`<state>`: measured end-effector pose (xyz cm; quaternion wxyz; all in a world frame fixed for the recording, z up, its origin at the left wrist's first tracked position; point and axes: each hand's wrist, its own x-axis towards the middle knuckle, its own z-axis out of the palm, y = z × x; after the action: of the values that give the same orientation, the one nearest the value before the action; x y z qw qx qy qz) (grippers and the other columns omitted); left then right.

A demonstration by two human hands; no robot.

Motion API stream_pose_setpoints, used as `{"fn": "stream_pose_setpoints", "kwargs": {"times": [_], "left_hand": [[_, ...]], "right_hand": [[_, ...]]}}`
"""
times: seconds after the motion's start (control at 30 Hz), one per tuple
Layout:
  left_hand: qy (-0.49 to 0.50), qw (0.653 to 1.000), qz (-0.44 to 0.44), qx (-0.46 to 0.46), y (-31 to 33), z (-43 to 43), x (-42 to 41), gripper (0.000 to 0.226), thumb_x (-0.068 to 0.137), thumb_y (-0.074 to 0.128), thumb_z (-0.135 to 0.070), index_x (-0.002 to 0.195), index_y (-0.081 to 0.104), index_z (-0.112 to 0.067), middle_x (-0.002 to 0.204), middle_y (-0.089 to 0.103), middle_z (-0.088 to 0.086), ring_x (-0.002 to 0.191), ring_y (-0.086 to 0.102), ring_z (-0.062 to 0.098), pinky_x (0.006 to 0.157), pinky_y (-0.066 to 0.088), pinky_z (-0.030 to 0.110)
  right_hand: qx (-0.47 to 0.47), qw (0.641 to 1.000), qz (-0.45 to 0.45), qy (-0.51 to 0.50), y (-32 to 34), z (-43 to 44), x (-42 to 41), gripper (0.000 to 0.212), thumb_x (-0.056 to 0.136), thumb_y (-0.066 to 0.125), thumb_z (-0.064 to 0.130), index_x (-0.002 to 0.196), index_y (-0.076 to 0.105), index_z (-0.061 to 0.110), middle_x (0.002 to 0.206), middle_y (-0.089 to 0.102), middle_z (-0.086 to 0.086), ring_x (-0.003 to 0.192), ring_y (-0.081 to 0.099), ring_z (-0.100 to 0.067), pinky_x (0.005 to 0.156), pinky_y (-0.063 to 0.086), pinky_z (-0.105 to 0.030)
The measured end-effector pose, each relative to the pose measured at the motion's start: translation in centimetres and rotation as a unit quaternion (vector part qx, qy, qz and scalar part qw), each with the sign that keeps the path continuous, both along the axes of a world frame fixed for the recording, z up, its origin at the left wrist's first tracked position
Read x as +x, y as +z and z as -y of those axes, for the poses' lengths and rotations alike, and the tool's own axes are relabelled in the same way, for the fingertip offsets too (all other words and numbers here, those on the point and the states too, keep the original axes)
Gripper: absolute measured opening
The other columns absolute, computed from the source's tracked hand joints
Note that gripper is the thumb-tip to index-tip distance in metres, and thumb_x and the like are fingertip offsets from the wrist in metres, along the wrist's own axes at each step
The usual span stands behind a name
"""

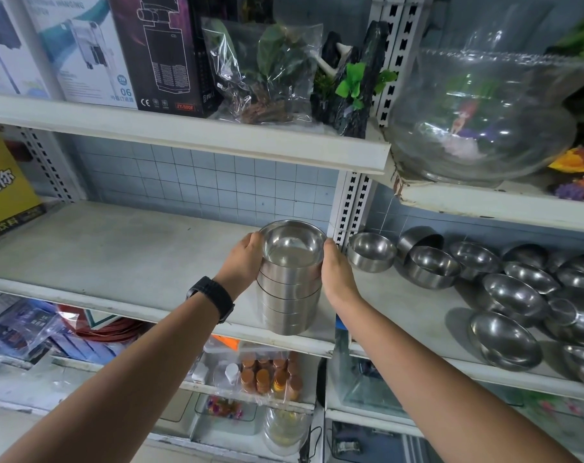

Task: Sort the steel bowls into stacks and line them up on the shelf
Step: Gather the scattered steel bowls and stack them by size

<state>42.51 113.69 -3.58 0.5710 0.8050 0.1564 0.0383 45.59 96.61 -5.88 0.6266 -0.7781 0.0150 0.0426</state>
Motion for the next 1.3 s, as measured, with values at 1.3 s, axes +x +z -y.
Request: {"fn": "stream_pose_setpoints", "kwargs": {"times": [1.3], "left_hand": [[-0.05,0.993,0.041,0.1,2.3,-1.3,0.5,0.037,0.091,0.034,-0.042,0.091,0.061,-0.017,0.093,0.064,0.001,0.092,0.058,0.027,0.083,0.048,0.041]], "right_hand": [[-0.077,0.996,0.0,0.043,3.5,2.8,-1.0,0.062,0.105,0.027,0.057,0.14,0.056,0.014,0.135,0.059,0.0,0.123,0.053,-0.017,0.108,0.037,-0.036]]}}
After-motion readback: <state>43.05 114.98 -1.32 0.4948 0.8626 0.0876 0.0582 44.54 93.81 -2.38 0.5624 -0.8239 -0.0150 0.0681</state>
